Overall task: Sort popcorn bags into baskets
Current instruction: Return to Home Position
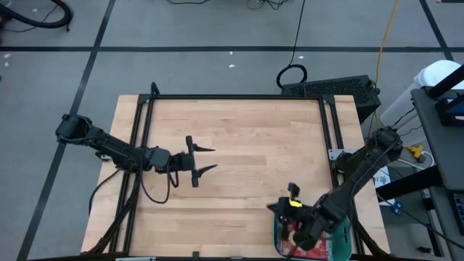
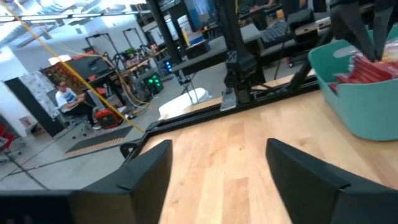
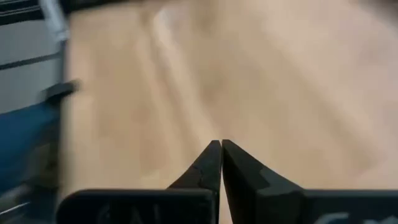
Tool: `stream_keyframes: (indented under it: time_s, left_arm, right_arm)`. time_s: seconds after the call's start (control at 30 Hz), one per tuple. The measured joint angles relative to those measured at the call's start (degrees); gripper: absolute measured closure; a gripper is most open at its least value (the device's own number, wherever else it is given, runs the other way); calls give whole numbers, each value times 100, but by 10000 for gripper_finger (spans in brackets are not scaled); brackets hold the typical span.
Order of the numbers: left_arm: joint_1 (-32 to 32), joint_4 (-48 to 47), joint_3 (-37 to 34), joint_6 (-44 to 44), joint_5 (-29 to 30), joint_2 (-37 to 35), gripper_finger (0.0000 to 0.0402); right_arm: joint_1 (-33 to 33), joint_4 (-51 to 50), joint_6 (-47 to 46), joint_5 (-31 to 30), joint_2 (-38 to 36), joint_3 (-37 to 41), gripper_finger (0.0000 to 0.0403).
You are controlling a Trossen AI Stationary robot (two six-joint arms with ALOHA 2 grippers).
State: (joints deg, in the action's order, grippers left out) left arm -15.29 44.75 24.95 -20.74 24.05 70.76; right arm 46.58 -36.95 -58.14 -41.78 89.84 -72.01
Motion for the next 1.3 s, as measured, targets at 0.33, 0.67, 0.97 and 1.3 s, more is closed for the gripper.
stream_keyframes:
  time_s: [0.33, 0.67, 0.97, 1.3]
  left_arm:
    - [661, -195, 0, 266, -313, -2, 291]
    - [1306, -1818, 0, 791, -1173, -7, 388]
    - [1348, -2582, -2, 1167, -1372, -386, 390]
    - [1781, -1856, -869, 816, -1357, -1354, 389]
  right_arm:
    - [-1164, 3044, 3015, -912, -136, 1673, 397]
    - [-2896, 6890, 5558, 1265, -478, 3649, 397]
    - [-4030, 9274, 6222, 2747, -1042, 5297, 397]
    - [-4217, 9993, 6374, 2857, -1379, 6246, 397]
